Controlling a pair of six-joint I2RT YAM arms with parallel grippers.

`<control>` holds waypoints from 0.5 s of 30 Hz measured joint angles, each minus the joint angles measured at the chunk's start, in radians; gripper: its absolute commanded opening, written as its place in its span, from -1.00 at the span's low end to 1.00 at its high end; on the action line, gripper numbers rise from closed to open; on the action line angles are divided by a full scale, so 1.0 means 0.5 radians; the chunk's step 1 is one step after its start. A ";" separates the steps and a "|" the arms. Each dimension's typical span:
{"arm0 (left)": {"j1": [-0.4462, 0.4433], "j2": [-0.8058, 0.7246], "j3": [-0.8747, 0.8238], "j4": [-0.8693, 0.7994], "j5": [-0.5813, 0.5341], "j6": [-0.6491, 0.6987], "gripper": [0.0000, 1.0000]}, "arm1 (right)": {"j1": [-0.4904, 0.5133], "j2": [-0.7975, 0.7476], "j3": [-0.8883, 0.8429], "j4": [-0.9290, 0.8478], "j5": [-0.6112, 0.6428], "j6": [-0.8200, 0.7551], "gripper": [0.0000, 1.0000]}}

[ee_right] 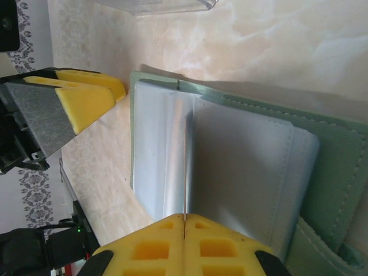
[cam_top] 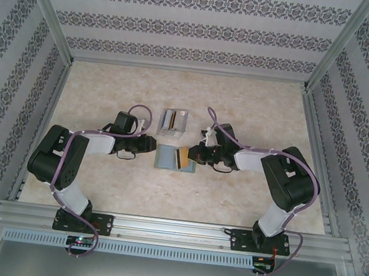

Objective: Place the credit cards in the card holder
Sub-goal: Insert the credit card into the card slot.

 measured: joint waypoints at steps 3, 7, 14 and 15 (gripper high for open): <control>0.000 0.024 0.008 0.000 0.003 0.001 -0.54 | -0.001 0.023 0.000 0.053 -0.034 0.001 -0.88; 0.000 0.047 0.014 0.000 0.007 0.000 -0.64 | -0.001 0.076 -0.002 0.117 -0.077 0.008 -0.87; 0.000 0.062 0.020 0.000 0.011 0.001 -0.74 | -0.002 0.189 -0.002 0.219 -0.146 0.018 -0.85; 0.000 0.063 0.021 0.000 0.012 0.001 -0.75 | -0.003 0.205 -0.002 0.237 -0.156 0.023 -0.84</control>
